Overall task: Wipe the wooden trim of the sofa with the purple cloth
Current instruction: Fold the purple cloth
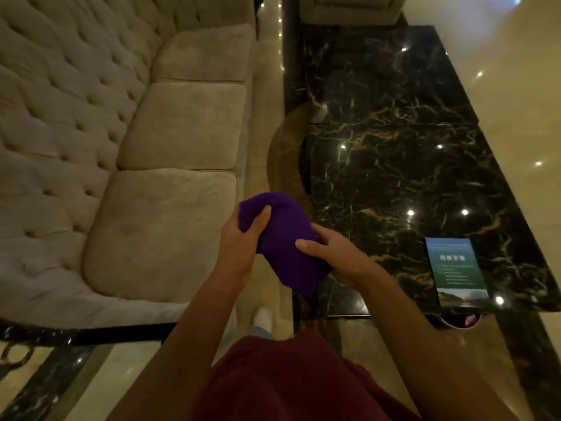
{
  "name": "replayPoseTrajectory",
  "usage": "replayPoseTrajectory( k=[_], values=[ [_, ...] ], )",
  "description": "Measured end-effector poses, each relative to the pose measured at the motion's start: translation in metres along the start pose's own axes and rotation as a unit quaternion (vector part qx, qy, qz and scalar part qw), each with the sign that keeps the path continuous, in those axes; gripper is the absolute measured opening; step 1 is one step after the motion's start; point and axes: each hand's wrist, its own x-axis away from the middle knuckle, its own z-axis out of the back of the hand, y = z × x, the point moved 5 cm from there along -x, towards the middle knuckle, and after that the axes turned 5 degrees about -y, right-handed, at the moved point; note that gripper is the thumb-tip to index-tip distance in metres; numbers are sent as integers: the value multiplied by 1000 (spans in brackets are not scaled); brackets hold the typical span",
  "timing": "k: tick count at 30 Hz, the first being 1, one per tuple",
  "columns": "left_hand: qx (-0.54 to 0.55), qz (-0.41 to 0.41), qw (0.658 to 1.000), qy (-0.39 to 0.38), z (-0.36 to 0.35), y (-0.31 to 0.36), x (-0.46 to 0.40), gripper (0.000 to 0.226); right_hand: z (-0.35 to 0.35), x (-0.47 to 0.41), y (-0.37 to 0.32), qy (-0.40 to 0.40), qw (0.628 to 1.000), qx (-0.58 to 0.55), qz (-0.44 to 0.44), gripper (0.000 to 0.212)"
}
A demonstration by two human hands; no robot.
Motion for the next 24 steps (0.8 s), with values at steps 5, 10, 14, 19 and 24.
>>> replayPoseTrajectory(
  k=[5, 10, 14, 19, 24],
  values=[
    [-7, 16, 1000, -25, -17, -3, -68, 39, 45, -20, -16, 56, 998, -3, 6, 63],
    [9, 37, 997, -63, -25, -14, -144, 44, 82, -52, -41, 143, 989, 1, 27, 61],
    [-95, 65, 990, -86, -32, -24, -223, 51, 115, -104, -69, 196, 980, -3, 32, 47],
    [-278, 69, 951, -120, -24, -3, -307, 55, 128, -182, -129, 202, 978, 41, 33, 42],
    [-166, 161, 946, -229, -32, 29, -399, 59, 143, -267, -185, 182, 983, -2, 19, 31]
  ],
)
